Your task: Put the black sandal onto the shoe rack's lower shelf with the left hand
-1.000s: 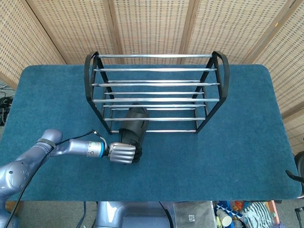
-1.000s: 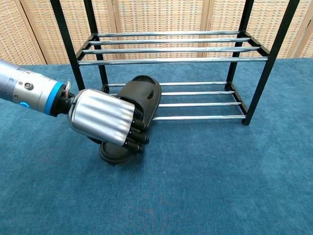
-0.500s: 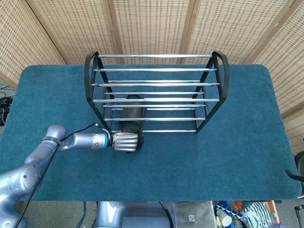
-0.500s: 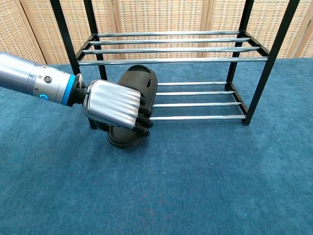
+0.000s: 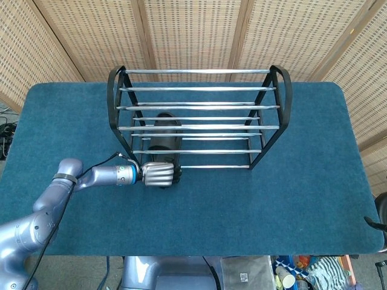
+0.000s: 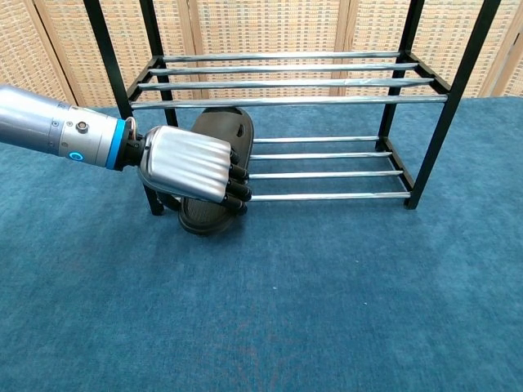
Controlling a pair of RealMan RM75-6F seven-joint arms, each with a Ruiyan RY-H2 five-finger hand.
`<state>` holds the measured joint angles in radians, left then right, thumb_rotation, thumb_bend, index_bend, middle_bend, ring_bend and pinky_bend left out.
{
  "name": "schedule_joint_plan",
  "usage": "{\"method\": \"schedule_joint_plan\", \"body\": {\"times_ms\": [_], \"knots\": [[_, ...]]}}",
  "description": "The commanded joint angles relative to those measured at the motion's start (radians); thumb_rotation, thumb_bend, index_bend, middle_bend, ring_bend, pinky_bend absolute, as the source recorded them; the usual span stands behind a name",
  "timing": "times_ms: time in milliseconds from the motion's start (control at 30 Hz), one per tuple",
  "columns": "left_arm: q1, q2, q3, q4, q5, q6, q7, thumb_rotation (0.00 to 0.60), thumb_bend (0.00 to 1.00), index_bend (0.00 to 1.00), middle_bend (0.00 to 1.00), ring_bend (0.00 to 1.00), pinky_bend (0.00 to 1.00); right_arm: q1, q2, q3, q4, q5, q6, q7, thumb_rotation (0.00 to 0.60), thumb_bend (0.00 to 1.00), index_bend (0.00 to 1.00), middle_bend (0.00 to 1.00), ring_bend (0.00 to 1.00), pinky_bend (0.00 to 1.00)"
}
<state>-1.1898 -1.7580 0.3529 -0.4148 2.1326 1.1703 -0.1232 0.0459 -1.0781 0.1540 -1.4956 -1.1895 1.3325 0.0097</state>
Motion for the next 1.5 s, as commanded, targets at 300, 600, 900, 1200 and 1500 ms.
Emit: {"method": "schedule_joint_plan", "body": {"times_ms": [300, 600, 900, 1200, 1500], "knots": [[-0.007, 0.034, 0.000, -0.089, -0.040, -0.063, 0.090, 0.600, 0.30, 0.14, 0.00, 0.01, 0.17, -0.002, -0.003, 0.001, 0.000, -0.003, 0.014, -0.007, 0.600, 0.00, 0.00, 0.00, 0.00, 0.00], [-0.015, 0.090, -0.002, -0.192, -0.054, -0.065, 0.139, 0.600, 0.29, 0.09, 0.00, 0.00, 0.17, -0.008, 0.001, -0.001, -0.006, -0.013, 0.024, 0.001, 0.600, 0.00, 0.00, 0.00, 0.00, 0.00], [-0.007, 0.162, 0.016, -0.334, -0.021, 0.027, 0.179, 0.600, 0.29, 0.09, 0.00, 0.00, 0.17, -0.014, 0.006, -0.005, -0.020, -0.032, 0.041, 0.005, 0.600, 0.00, 0.00, 0.00, 0.00, 0.00], [0.085, 0.319, 0.058, -0.520, 0.011, 0.200, 0.217, 0.600, 0.29, 0.09, 0.00, 0.00, 0.15, -0.024, 0.017, -0.014, -0.037, -0.061, 0.062, 0.019, 0.600, 0.00, 0.00, 0.00, 0.00, 0.00], [0.414, 0.537, 0.093, -0.777, -0.249, 0.255, 0.241, 0.600, 0.26, 0.09, 0.01, 0.00, 0.03, -0.036, 0.029, -0.031, -0.068, -0.113, 0.094, 0.028, 0.600, 0.00, 0.00, 0.00, 0.00, 0.00]]}}
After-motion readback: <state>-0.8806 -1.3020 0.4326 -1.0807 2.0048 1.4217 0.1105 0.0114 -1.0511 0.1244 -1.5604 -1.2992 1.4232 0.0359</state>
